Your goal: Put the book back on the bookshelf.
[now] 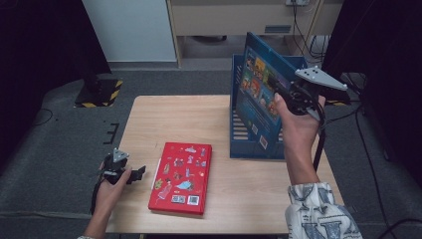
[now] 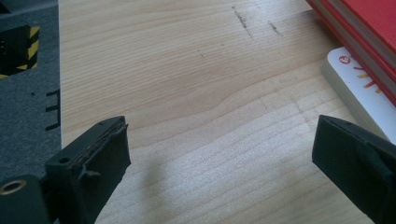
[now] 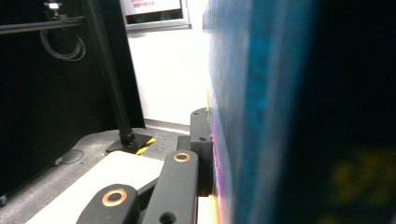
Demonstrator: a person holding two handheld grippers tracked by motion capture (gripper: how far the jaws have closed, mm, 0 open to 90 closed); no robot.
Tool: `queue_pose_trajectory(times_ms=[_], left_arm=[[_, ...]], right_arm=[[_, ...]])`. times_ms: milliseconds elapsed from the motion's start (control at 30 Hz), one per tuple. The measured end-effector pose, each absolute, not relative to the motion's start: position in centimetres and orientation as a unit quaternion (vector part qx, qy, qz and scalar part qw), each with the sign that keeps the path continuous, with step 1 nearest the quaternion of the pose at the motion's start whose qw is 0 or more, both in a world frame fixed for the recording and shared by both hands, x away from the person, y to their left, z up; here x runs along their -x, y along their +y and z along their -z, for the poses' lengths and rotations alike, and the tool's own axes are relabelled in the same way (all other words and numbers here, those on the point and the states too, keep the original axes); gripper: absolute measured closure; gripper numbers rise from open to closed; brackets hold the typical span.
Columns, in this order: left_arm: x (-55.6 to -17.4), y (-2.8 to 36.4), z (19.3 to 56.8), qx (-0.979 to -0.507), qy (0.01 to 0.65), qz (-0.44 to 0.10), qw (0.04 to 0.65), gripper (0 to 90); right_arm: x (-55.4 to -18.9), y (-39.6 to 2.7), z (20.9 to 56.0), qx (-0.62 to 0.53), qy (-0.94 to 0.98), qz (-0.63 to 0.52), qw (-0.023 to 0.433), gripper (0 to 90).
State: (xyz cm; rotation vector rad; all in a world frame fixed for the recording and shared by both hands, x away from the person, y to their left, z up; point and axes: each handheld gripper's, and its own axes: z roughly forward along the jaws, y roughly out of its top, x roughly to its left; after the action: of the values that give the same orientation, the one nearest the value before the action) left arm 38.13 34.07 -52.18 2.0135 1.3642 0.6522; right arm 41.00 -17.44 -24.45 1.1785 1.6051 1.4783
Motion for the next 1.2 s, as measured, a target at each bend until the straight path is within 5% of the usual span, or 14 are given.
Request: queue_pose_trajectory(times_ms=[1200], left_arm=[[-38.2,34.3,51.9,-0.75,0.522,-0.249,0.322,3.4]], right_arm=[[-48.0,-14.2,26.2,-0.471,0.605,-0.54,0.347,82.9]])
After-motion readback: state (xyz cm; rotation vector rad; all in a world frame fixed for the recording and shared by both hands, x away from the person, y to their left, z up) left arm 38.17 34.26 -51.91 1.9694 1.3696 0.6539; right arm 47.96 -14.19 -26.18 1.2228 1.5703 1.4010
